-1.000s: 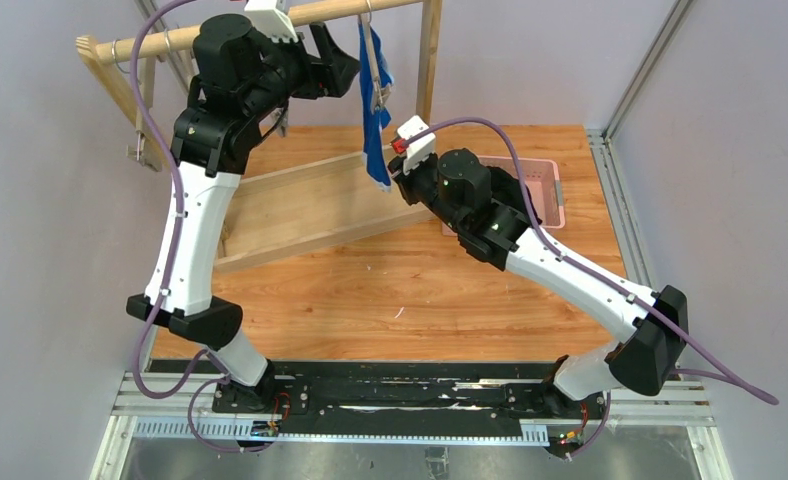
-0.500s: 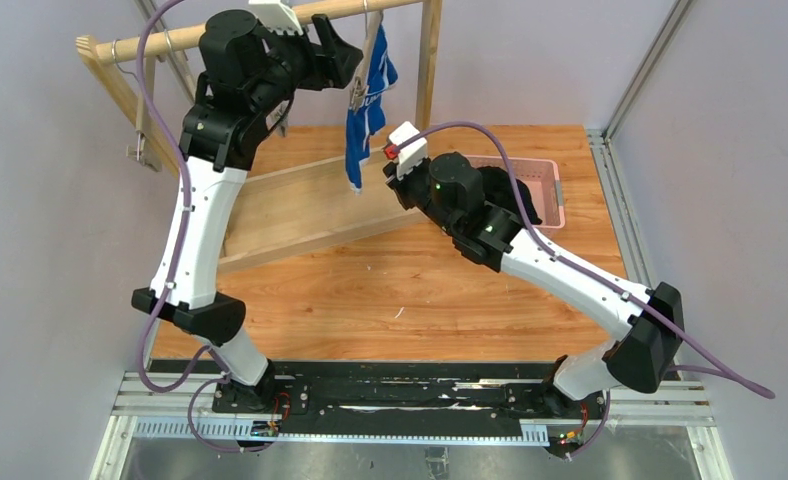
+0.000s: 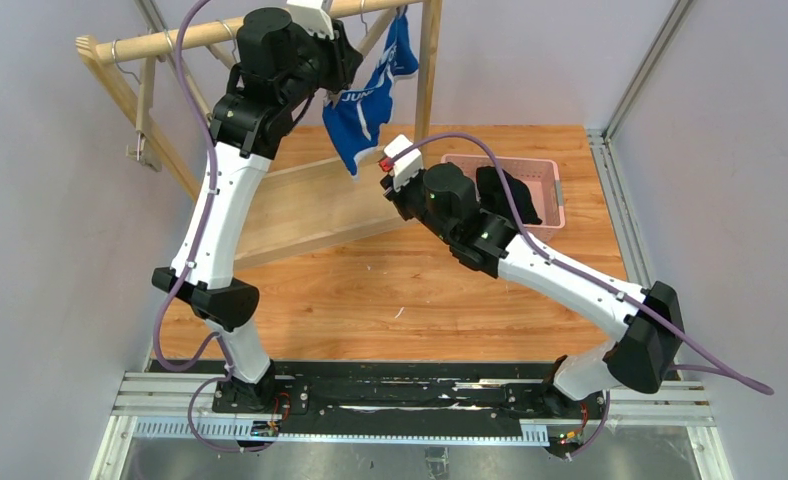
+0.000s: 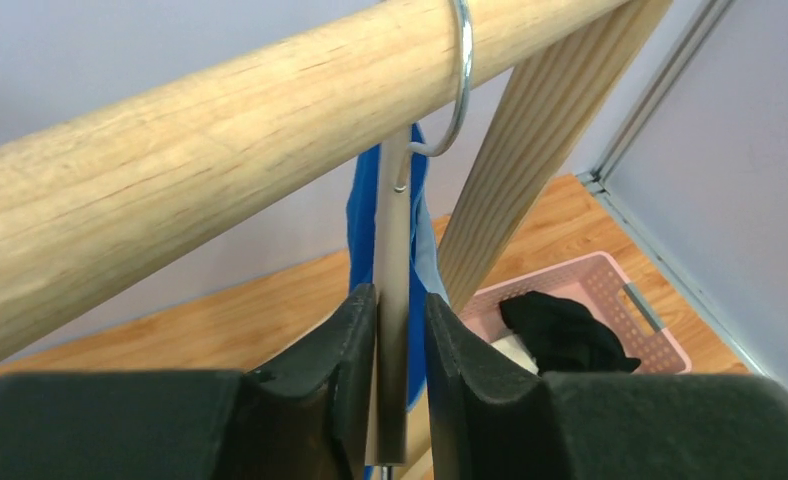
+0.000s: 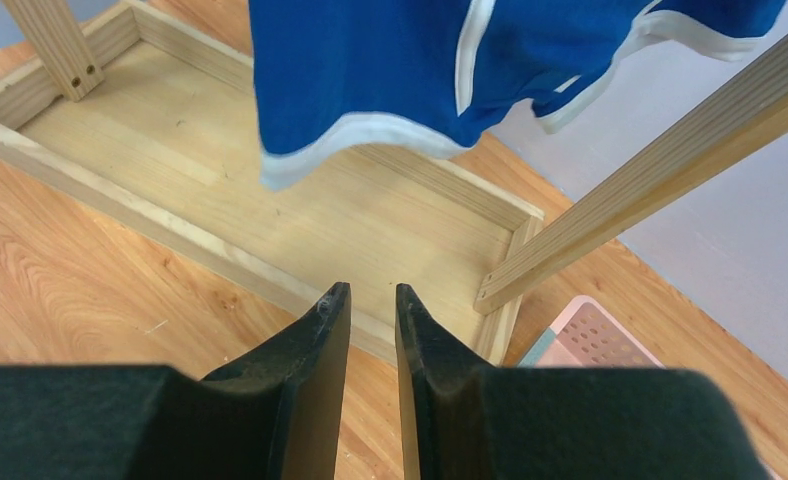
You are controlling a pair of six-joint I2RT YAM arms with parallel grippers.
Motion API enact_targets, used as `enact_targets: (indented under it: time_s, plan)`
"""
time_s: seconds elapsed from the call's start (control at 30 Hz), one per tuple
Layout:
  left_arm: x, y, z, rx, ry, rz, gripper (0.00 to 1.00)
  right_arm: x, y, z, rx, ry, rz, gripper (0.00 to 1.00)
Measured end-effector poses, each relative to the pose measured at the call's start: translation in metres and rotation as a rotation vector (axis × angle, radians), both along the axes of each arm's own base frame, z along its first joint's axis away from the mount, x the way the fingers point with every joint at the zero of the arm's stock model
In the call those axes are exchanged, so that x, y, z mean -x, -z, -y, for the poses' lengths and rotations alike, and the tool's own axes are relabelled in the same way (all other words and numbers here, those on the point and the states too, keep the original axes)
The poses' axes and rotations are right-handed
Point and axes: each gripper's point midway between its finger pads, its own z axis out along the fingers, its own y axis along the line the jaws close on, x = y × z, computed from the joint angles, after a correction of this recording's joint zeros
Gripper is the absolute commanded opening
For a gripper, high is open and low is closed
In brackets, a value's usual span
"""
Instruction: Remove the underwear clipped to the hanger
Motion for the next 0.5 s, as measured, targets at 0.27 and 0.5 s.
enact_targets:
  time_s: [0.27,0.5]
  plan:
    - [-0.002,0.0,-0.004,-0.02,-0.018,0.01,0.24,0.004,0.008,0.005,0.015,0.003,-0.007,0.25]
    - [-0.002,0.0,-0.003,-0.029,-0.011,0.013,0.0,0.008,0.002,0.011,0.01,0.008,0.017,0.26]
